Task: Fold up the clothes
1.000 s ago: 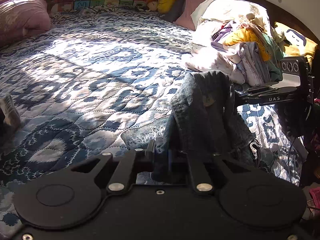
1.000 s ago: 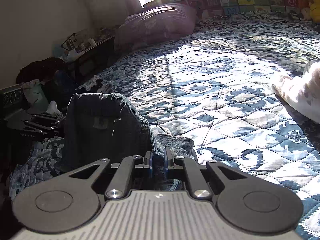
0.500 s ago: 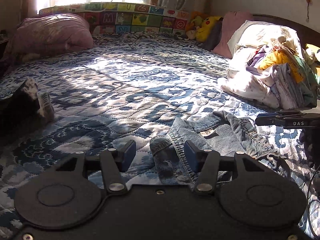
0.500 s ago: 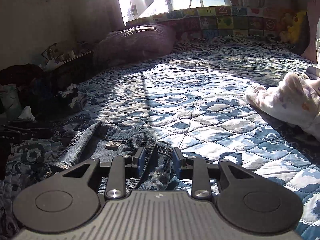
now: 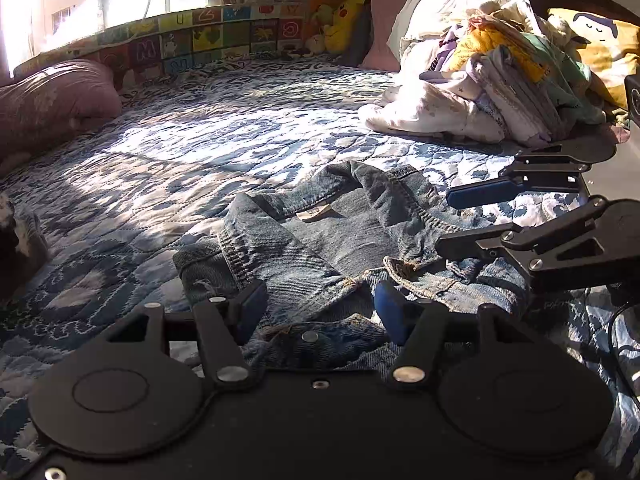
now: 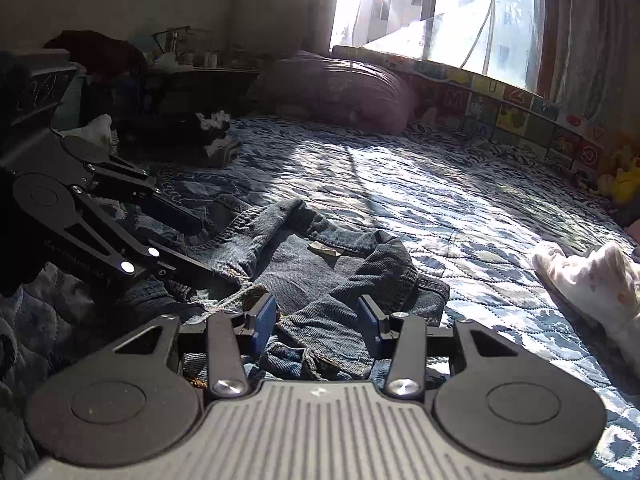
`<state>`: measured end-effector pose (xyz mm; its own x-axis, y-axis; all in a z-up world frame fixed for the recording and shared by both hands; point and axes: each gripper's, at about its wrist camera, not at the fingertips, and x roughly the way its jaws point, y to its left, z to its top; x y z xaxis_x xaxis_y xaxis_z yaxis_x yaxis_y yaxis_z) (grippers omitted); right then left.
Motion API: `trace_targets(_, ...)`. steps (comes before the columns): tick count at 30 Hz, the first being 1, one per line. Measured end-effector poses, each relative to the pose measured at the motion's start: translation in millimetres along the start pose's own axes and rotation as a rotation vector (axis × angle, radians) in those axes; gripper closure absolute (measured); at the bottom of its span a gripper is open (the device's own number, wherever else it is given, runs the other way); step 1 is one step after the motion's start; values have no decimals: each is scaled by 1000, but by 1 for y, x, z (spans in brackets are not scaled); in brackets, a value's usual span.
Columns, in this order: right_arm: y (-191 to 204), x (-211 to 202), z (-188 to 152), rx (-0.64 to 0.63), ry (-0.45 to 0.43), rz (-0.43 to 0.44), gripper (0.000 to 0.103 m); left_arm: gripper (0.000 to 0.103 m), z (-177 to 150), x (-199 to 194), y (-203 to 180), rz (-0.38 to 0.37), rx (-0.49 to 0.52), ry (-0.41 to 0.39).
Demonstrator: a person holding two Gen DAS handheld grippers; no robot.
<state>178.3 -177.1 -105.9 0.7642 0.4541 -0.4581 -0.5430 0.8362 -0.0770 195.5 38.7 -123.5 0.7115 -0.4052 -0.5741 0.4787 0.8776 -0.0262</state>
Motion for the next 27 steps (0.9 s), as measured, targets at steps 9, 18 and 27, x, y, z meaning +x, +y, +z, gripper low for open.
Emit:
trace_targets(9,5,9,-23,124,110,-34,53,39,-13,-8,-7,35,-137,19)
trace_targets(18,-62,-26,-64,851,58,12,36,39,-43,-56,41,-13,-705,-63)
trace_targets(27,-54,-11,-92,1072,44,44,58,60,-71,-47,40,-30,-1036,-28)
